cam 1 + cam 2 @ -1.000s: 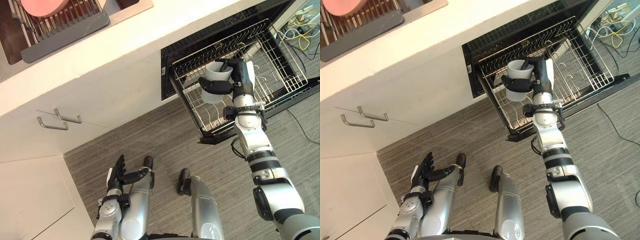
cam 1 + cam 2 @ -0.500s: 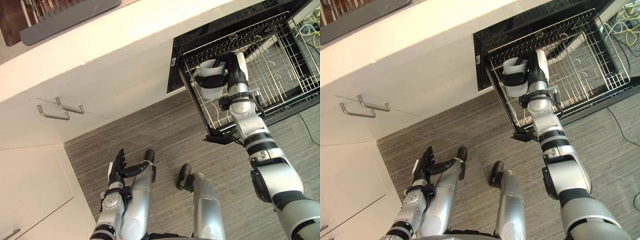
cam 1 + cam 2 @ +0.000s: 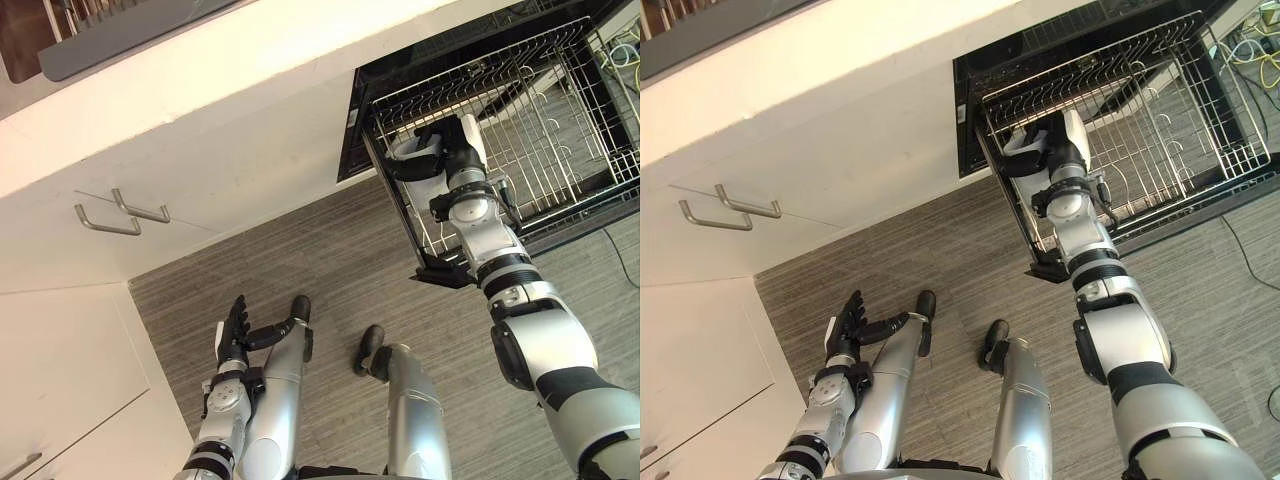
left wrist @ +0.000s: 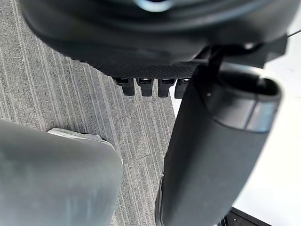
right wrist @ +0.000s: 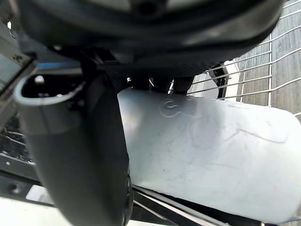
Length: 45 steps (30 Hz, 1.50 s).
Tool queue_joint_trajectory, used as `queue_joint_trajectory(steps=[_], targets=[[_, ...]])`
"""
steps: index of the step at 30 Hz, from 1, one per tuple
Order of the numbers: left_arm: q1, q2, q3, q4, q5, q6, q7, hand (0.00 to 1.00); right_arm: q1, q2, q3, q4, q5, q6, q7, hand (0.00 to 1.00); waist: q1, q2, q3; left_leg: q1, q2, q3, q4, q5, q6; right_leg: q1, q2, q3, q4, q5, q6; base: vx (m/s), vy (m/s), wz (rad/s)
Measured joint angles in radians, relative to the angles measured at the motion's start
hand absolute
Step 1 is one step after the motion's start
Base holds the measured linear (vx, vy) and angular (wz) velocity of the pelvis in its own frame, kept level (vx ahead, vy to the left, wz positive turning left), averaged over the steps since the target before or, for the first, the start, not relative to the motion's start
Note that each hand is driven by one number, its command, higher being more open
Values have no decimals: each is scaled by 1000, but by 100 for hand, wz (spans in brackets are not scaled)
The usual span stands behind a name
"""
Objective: Walk over to the sink, pick up the cup, carry it to the dishwasher, place the cup inside the dishwasher, then close the dishwasher door
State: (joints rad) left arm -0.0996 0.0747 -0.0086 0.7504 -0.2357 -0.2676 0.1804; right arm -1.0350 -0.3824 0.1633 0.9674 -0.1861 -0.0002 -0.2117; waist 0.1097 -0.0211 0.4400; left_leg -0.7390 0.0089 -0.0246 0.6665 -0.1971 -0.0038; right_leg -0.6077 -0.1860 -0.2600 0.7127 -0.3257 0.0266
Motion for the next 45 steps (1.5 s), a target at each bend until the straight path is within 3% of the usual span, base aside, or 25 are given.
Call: queue_joint_trajectory(steps=[15,21,29,34,41,45], targets=[[-6,-3,0,19,-1,8,21,100,-17,74,-33,26,-34,36,-38,100,-16,0,-1,61,6,30,-59,32,-6,32,-10,-9,-32,27,-5,-23,-22,-3],[-7,-13,-4,39,-1,17,18,100,90,123,-54,-192,-33,39,-72,100,-39,-3,-4,159,12,57,-133,54,1,108,0,4,-94,55,-2,-46,-27,-13],[-3,4,-90,89,2,48,8,100,463,237,-109,-591,-36,38,-95,100,-62,-26,-17,353,7,84,-322,114,-2,261,21,21,-237,102,3,49,-25,-10],[49,24,-120,116,47,66,-18,100,824,316,-130,-814,-35,26,-73,100,-107,-59,-73,493,9,106,-484,156,-5,381,48,33,-385,148,12,116,12,-14],[134,22,-122,164,134,78,-36,100,1150,366,-159,-994,-29,-92,-23,100,-136,-52,-221,650,2,117,-621,174,-8,543,67,31,-545,183,33,124,12,-6],[148,22,-118,194,159,79,-37,100,1215,396,-155,-1003,-2,-123,4,100,-138,-38,-263,696,2,117,-653,178,-12,591,72,29,-584,192,35,49,-9,-1]])
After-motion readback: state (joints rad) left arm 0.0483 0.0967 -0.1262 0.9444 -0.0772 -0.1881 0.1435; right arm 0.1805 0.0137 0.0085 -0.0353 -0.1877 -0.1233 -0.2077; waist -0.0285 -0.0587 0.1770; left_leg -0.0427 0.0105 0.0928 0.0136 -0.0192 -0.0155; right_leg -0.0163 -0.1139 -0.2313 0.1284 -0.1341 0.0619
